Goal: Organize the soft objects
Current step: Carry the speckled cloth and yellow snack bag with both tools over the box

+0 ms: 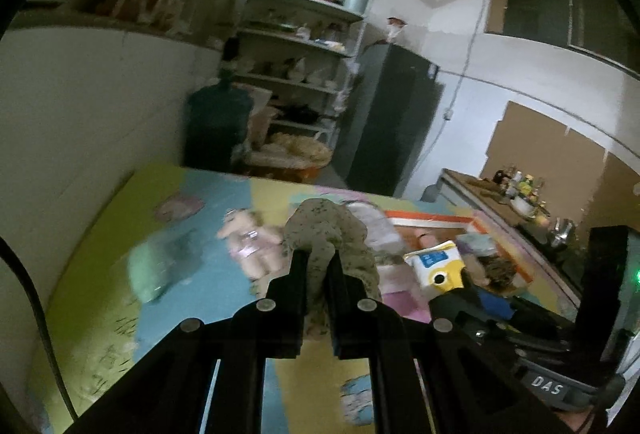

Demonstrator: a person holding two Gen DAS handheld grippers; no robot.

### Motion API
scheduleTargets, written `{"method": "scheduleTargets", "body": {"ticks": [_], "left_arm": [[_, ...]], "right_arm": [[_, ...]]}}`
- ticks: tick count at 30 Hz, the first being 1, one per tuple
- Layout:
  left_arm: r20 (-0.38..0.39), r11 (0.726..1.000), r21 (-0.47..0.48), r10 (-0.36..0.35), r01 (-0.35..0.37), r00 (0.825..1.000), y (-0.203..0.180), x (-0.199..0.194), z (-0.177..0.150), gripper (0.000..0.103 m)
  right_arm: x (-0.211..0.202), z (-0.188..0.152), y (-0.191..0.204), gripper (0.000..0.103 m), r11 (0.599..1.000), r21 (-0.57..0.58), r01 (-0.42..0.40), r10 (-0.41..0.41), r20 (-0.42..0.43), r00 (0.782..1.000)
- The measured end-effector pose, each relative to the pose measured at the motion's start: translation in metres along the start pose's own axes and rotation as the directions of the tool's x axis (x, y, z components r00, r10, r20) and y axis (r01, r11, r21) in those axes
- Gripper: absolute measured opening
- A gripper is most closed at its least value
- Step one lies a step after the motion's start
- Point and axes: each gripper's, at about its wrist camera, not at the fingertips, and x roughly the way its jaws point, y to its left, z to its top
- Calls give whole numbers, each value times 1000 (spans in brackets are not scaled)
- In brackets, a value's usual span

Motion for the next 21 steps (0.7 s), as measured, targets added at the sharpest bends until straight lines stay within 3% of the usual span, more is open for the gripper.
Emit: {"method": "scheduleTargets", "body": {"ticks": [9, 21], "left_arm": [[-3, 991, 57, -120, 120, 993, -56, 24, 13, 10], [-68, 972, 54, -227, 231, 971, -124, 82, 12, 10]], "right_arm": [[-33, 14, -42, 48, 994, 50, 101, -104, 67, 992], [-63, 20, -126, 48, 959, 131, 253, -266, 95, 959]]}}
